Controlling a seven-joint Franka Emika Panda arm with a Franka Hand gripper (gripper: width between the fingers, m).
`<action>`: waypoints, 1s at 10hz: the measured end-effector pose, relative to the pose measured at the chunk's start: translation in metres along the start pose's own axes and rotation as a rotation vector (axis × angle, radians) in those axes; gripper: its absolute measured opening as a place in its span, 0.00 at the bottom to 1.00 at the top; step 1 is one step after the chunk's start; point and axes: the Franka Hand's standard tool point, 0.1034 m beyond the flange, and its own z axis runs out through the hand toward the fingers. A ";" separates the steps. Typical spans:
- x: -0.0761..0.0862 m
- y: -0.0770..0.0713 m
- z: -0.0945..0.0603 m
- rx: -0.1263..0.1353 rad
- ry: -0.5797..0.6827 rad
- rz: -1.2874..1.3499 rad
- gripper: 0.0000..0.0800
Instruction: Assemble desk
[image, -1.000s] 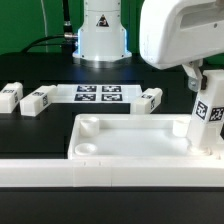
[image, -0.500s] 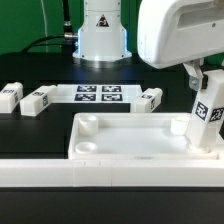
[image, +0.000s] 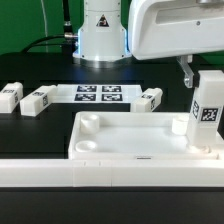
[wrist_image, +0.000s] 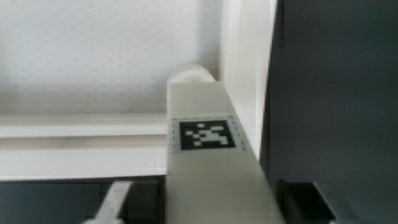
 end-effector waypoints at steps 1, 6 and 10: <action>0.000 0.000 0.000 0.001 0.004 0.079 0.37; 0.001 0.001 0.000 0.003 0.003 0.365 0.37; -0.002 -0.002 0.001 0.010 -0.005 0.718 0.37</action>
Offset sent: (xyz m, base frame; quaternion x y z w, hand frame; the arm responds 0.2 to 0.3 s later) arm 0.0000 0.0000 0.0000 0.0000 0.0000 0.1938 0.9810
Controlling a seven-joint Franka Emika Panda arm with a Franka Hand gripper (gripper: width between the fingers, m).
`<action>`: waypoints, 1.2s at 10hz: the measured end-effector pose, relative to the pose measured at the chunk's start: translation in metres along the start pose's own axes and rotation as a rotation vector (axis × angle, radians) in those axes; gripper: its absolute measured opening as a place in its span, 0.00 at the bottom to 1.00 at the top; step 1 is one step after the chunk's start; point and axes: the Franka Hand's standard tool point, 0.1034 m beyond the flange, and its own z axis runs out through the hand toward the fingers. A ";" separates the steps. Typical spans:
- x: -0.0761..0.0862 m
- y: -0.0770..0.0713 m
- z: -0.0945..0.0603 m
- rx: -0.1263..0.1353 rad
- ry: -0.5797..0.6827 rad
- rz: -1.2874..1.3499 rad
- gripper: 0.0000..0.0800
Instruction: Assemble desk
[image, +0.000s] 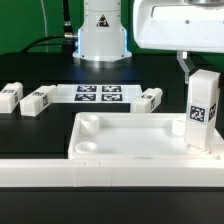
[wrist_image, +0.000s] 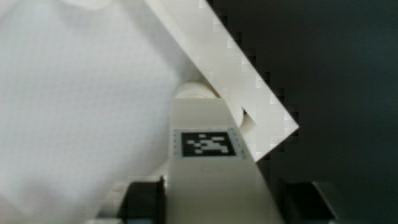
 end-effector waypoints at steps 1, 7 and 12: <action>-0.002 -0.001 0.000 0.006 -0.008 0.089 0.37; -0.016 -0.012 0.004 0.052 -0.072 0.474 0.37; -0.017 -0.014 0.003 0.059 -0.067 0.218 0.80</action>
Offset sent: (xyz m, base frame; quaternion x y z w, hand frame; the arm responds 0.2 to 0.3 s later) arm -0.0017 0.0013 -0.0032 0.0249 -0.0054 0.2528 0.9672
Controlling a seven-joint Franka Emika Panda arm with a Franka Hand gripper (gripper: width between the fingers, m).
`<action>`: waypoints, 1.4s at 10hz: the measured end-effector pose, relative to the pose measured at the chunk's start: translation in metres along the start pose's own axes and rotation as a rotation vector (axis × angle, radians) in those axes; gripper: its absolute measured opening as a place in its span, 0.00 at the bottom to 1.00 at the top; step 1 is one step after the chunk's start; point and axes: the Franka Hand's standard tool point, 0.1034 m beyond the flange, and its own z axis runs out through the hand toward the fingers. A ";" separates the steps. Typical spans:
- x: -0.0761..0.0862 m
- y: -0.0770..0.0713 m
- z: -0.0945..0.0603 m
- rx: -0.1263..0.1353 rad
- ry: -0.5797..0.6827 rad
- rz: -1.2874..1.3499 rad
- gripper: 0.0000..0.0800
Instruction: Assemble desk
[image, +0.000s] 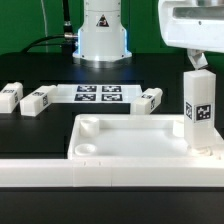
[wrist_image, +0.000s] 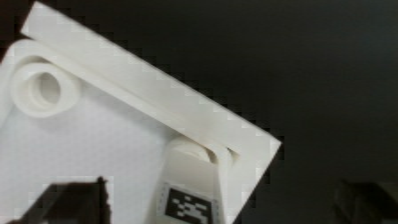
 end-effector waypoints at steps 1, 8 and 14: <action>0.000 0.000 0.000 0.000 0.000 -0.099 0.80; 0.012 0.011 0.004 -0.027 0.018 -0.763 0.81; 0.024 0.009 0.000 -0.024 0.016 -1.105 0.81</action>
Offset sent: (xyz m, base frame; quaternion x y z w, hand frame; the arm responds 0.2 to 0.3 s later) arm 0.0000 0.0000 0.0000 0.0000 0.0000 -0.1938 0.9810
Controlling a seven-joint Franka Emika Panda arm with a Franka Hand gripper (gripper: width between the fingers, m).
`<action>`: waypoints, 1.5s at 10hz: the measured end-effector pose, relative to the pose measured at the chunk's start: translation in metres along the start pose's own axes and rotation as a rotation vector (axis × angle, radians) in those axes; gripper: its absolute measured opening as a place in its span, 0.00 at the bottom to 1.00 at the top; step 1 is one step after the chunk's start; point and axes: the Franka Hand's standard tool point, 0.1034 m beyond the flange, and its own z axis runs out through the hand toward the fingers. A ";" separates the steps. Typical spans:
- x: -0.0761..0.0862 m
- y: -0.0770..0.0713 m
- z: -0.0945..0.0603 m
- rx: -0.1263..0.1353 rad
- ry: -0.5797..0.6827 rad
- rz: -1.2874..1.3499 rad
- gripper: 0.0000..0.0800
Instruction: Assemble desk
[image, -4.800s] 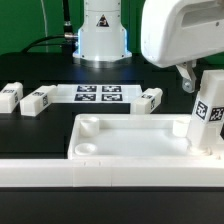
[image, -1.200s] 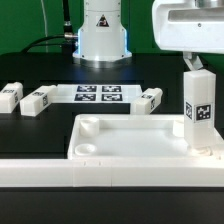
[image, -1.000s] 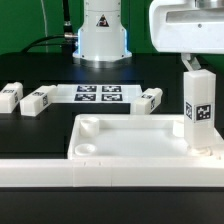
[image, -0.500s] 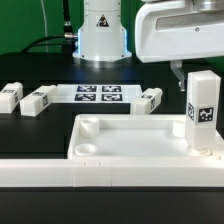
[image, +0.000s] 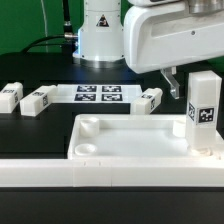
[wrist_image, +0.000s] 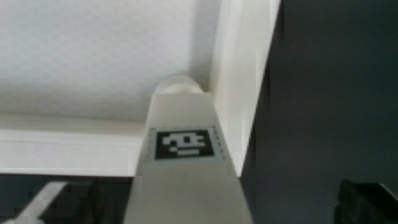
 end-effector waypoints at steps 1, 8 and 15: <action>0.005 0.001 -0.004 0.002 -0.002 -0.002 0.81; 0.011 0.005 -0.007 0.001 -0.001 0.002 0.38; 0.011 0.013 -0.007 0.018 0.018 0.531 0.38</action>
Offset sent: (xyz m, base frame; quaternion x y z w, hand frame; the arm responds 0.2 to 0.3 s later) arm 0.0000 0.0000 0.0000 0.0000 0.0000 0.0000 1.0000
